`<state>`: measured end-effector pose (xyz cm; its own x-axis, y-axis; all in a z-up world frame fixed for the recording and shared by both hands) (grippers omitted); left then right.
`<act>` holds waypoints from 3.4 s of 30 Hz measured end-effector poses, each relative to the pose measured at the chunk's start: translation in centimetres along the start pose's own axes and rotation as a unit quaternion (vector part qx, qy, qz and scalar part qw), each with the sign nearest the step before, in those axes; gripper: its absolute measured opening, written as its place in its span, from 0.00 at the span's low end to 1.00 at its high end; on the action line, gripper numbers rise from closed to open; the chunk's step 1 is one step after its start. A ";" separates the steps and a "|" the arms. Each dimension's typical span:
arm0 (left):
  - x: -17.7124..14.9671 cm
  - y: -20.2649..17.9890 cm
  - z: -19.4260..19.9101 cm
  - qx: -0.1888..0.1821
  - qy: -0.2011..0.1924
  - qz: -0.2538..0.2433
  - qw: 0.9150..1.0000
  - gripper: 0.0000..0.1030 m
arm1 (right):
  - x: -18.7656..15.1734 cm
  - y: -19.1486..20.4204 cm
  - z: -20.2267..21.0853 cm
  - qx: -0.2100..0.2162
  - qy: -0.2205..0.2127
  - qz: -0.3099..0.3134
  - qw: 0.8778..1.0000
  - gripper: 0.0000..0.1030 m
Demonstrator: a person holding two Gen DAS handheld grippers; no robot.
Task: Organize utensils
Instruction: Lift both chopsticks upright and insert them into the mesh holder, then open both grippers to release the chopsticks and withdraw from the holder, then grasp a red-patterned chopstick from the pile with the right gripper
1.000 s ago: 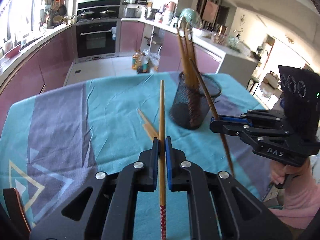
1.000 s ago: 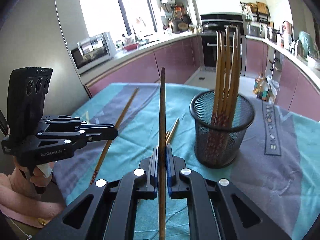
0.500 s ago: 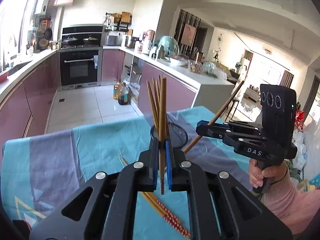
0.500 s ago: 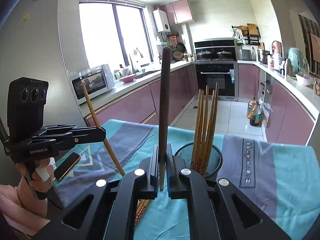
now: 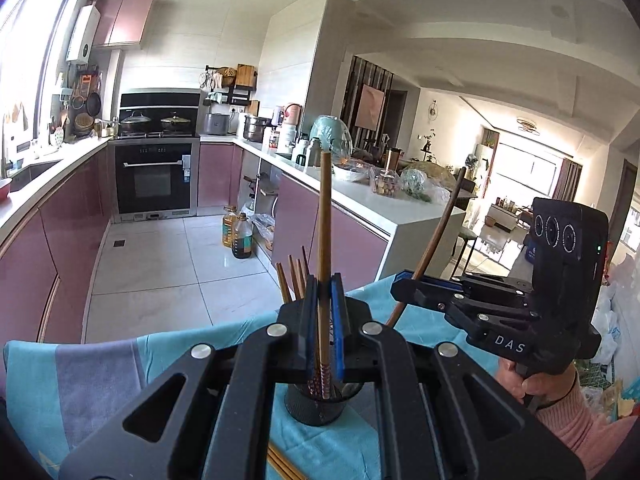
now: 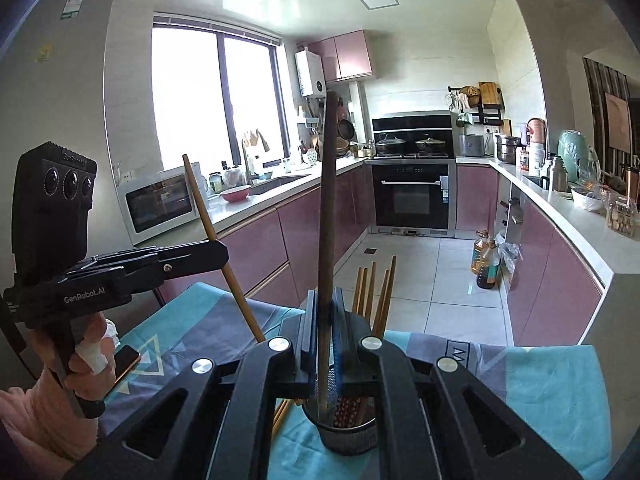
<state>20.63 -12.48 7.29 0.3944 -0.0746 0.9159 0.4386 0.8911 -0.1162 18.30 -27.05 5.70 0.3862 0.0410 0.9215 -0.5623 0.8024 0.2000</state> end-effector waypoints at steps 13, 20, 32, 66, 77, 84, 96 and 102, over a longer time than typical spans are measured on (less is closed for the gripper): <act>-5.3 -1.3 -6.7 0.008 0.110 -0.040 0.993 0.07 | -4.4 -2.3 -5.1 0.002 0.083 -0.037 0.996 0.06; -7.2 -0.4 -9.6 0.013 0.155 -0.039 0.987 0.07 | -6.4 -3.0 -7.5 -0.011 0.130 -0.047 0.990 0.06; -7.5 0.1 -11.1 0.026 0.164 -0.026 0.986 0.16 | -6.6 -4.9 -8.5 -0.023 0.126 -0.091 0.988 0.08; -21.1 9.2 -1.2 0.148 0.163 0.038 0.975 0.72 | -20.4 6.2 -10.9 0.050 0.261 -0.062 0.962 0.26; -22.3 8.7 -2.2 0.135 0.179 0.038 0.974 0.72 | -20.5 5.3 -11.2 0.026 0.267 -0.069 0.961 0.22; -22.5 8.6 -2.4 0.131 0.183 0.039 0.974 0.72 | -20.4 5.3 -12.0 -0.006 0.279 -0.040 0.959 0.19; -23.3 8.4 -2.9 0.124 0.195 0.039 0.972 0.73 | -19.6 4.2 -13.6 -0.019 0.264 -0.067 0.962 0.06; -23.3 8.2 -3.0 0.121 0.195 0.037 0.973 0.72 | -19.6 3.9 -12.9 -0.002 0.252 -0.101 0.963 0.05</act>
<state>17.41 -4.79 -16.14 0.7141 -0.1286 0.6882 0.2129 0.9763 -0.0385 17.94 -17.06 -15.91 0.7931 0.1665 0.5859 -0.4362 0.8267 0.3554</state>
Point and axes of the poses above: each gripper's, at about its wrist camera, not at the fingertips, and z roughly against the way its jaws point, y to its left, x to its top, the point moved 8 cm from there along -z, roughly the way its jaws point, and after that the axes turned 8 degrees about x, right-handed, at the moved point
